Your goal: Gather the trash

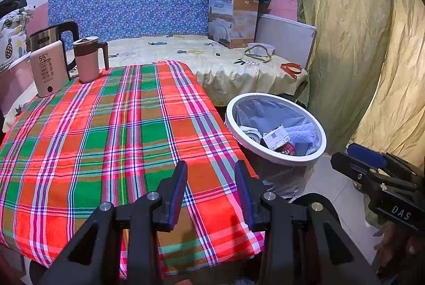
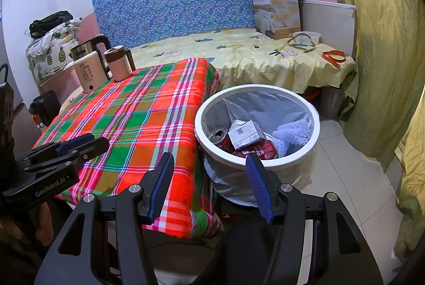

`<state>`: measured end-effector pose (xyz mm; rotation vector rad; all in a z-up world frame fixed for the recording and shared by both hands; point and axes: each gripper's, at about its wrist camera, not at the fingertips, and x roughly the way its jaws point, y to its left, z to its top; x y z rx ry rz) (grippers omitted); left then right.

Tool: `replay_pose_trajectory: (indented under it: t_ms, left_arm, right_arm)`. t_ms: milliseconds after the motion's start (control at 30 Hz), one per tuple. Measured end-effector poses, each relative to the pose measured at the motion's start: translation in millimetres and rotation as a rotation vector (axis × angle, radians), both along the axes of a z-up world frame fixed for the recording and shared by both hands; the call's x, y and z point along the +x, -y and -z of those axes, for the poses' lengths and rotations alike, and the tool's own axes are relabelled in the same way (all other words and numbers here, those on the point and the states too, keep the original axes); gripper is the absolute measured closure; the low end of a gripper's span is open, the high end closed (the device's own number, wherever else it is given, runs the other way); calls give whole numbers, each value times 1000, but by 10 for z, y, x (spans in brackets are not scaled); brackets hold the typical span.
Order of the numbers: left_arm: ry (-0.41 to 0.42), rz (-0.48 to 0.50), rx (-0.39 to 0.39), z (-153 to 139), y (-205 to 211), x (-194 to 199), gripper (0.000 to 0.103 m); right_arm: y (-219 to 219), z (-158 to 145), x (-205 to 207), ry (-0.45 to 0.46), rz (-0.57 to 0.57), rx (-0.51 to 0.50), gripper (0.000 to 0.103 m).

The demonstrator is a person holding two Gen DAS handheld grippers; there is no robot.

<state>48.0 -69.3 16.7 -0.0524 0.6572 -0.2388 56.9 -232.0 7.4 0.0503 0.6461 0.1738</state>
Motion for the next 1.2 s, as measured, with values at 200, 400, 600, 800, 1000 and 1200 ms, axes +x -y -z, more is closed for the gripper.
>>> replay_pose_trajectory:
  t_ms: [200,400,600,800,1000,1200]
  left_arm:
    - [4,4,6,-14,32,-10,65]
    - [2,0,11,-15,49,-15,65]
    - [0,3,14,-7,55,-16,65]
    - [-6,7,18,7,70,-16,65]
    - [-14,4,18,18,76,-8,65]
    - [-16,4,15,18,79,-7,65]
  right_arm:
    - [2,-6,-4,1,1,1,45]
    - [7,-5,-1,0,1,2,45]
    - [9,-3,1,-1,0,2,45]
    - [8,-3,-2,-2,2,2,45]
    - [14,9,4,-5,3,2,45]
    - [14,9,3,-4,2,2,45]
